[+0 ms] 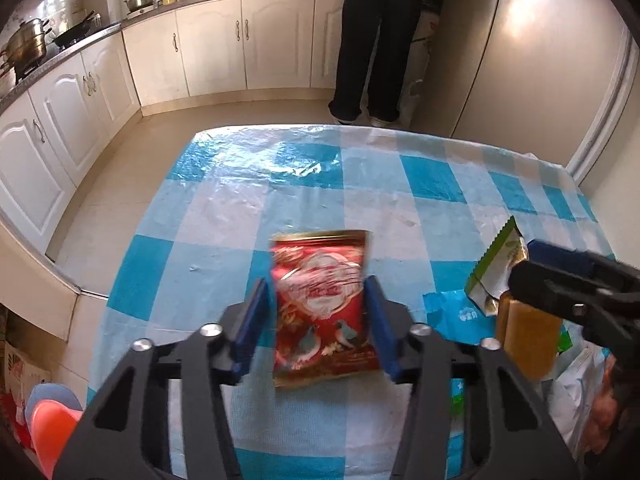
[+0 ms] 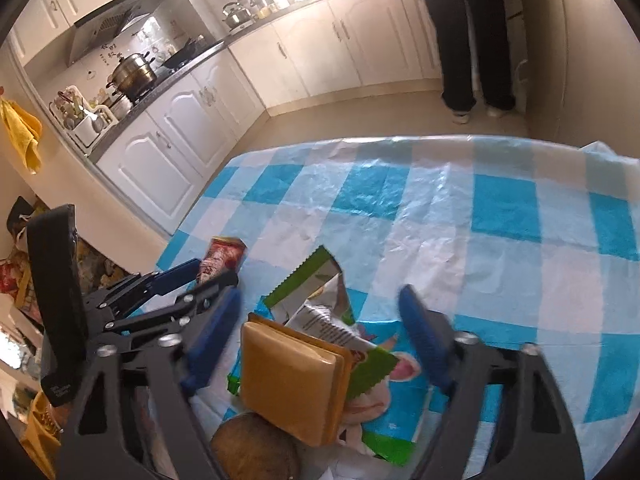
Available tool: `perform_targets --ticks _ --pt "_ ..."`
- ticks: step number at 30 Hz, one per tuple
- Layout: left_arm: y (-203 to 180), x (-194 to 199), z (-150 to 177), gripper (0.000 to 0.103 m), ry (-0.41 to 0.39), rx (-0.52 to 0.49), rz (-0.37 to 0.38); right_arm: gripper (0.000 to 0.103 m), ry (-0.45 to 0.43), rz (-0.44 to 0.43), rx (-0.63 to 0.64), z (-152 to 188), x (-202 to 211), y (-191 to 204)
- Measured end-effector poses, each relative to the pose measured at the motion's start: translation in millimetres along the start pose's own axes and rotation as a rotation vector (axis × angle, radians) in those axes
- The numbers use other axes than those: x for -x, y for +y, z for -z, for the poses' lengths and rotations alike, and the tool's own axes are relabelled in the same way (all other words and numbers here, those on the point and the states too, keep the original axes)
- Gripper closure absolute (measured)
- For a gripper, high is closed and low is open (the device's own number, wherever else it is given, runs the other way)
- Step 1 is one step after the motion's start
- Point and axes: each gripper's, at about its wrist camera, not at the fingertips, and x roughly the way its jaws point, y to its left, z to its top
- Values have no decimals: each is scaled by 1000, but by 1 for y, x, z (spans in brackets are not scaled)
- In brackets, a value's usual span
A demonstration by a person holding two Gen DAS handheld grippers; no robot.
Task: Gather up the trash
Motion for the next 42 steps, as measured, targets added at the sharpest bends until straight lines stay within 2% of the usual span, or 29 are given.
perform_targets --ticks 2,4,6,11,13,19,28,34,42 --pt "1 2 1 58 -7 11 -2 40 -3 -4 6 2 -1 0" --pt "0 3 4 58 -11 15 -7 52 -3 -13 11 3 1 2" --pt "-3 6 8 58 -13 15 0 58 0 -18 10 4 4 3" --pt "-8 14 17 58 -7 16 20 65 22 -28 21 13 12 8" --pt "-11 18 23 58 -4 16 33 73 22 -26 29 18 17 11" --pt "-19 35 45 58 7 14 74 76 25 -40 15 41 36 16" --pt "-31 65 84 58 29 19 138 83 9 -79 -77 84 71 11" --pt "-35 83 108 58 41 39 182 86 -52 -93 -141 109 96 11" --pt "-22 102 124 58 16 97 195 87 -170 -82 -213 129 133 3"
